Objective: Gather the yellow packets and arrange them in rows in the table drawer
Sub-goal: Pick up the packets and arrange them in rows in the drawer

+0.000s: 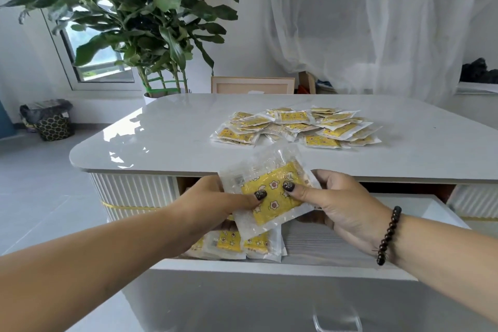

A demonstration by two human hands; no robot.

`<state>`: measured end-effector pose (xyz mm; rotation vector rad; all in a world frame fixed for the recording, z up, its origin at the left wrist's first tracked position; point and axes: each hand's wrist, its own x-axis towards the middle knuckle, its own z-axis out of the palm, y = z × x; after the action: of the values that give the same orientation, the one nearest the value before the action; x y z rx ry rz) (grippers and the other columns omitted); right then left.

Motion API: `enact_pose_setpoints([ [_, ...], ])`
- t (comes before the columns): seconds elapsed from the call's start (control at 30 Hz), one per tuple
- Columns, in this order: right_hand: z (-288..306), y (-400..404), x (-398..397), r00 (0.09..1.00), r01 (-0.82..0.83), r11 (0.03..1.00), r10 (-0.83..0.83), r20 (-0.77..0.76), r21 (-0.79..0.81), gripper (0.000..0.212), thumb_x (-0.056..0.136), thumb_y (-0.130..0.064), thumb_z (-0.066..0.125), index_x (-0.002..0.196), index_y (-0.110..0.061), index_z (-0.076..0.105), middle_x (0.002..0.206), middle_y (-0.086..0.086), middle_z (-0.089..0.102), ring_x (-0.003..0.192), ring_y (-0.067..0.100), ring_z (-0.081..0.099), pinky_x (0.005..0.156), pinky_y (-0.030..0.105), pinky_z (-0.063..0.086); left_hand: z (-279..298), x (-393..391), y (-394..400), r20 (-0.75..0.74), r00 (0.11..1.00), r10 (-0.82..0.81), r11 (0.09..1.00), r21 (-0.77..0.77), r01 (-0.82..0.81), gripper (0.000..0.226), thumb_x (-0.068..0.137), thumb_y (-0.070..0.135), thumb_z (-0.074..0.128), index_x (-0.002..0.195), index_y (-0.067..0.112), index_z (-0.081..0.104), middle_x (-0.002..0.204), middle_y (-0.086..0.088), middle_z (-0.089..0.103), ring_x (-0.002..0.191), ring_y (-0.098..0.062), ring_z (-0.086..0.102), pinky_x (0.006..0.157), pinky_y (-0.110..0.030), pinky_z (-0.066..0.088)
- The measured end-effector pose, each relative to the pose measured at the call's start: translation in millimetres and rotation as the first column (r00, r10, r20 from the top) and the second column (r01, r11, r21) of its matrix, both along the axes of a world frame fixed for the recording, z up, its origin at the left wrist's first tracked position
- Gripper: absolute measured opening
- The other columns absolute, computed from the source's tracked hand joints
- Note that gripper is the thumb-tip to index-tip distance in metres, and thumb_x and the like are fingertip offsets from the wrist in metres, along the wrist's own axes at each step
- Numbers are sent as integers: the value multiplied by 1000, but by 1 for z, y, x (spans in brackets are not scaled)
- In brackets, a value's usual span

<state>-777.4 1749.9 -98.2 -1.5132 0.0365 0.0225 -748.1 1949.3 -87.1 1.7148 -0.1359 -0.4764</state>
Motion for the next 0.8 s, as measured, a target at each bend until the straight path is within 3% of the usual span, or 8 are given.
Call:
enact_pose_setpoints([
  [0.13, 3, -8, 2, 999, -45, 981, 46, 4, -189, 40, 60, -23, 76, 95, -6, 69, 89, 8, 75, 75, 18, 72, 57, 26, 56, 1, 4, 4, -1, 999, -53, 999, 3, 53, 25, 82, 10, 71, 107, 8, 68, 99, -11, 75, 90, -26, 73, 79, -38, 59],
  [0.3, -26, 2, 11, 959, 273, 954, -259, -117, 122, 25, 75, -12, 75, 96, -2, 64, 80, 11, 73, 65, 22, 69, 58, 31, 56, -14, 3, -8, -87, 994, -70, 997, -35, 68, 27, 82, 4, 70, 109, 2, 66, 93, -11, 76, 79, -21, 74, 62, -27, 59],
  [0.4, -41, 15, 12, 937, 266, 953, -221, -271, 141, 12, 92, -12, 59, 96, -2, 62, 71, 12, 70, 58, 23, 64, 60, 32, 51, -27, 3, -18, -106, 994, -5, 999, -42, 0, 19, 89, 3, 64, 107, 5, 65, 92, -9, 77, 78, -19, 75, 61, -25, 58],
  [0.5, -55, 21, 17, 942, 209, 977, -188, -280, 49, 9, 93, -12, 57, 91, -8, 64, 75, 8, 71, 62, 22, 68, 58, 34, 57, -36, 8, -24, -108, 994, -18, 1000, -14, 16, 15, 91, 5, 62, 105, 5, 65, 93, -10, 76, 77, -19, 73, 63, -26, 59],
  [0.57, -61, 16, 29, 949, 196, 977, -211, -234, -84, 14, 87, -22, 62, 95, -11, 64, 90, 9, 72, 83, 26, 69, 81, 45, 56, -41, 11, -28, -96, 994, -48, 997, 48, 53, 13, 90, 11, 64, 103, 8, 66, 94, -9, 75, 76, -19, 71, 67, -29, 60],
  [0.63, -64, 5, 44, 950, 171, 958, -222, -219, -231, 38, 77, -32, 66, 108, -10, 61, 104, 10, 69, 98, 28, 65, 95, 48, 49, -45, 16, -31, -53, 996, -69, 981, 177, 78, 10, 91, 18, 65, 99, 13, 66, 93, -6, 74, 75, -15, 70, 69, -28, 60],
  [0.7, -71, -15, 60, 941, 133, 936, -222, -254, -325, 47, 75, -30, 68, 115, -5, 60, 107, 11, 69, 100, 29, 65, 96, 48, 49, -51, 23, -30, -15, 999, -51, 960, 274, 53, 11, 92, 19, 63, 101, 13, 63, 94, -6, 73, 73, -11, 70, 66, -25, 58],
  [0.8, -87, -46, 78, 894, 67, 877, -264, -361, -476, 41, 81, -16, 69, 113, 8, 59, 104, 21, 69, 94, 31, 67, 92, 45, 52, -62, 36, -24, -43, 999, 18, 948, 318, -3, 8, 93, 12, 57, 98, 14, 62, 87, -3, 75, 70, -12, 67, 62, -25, 54],
])
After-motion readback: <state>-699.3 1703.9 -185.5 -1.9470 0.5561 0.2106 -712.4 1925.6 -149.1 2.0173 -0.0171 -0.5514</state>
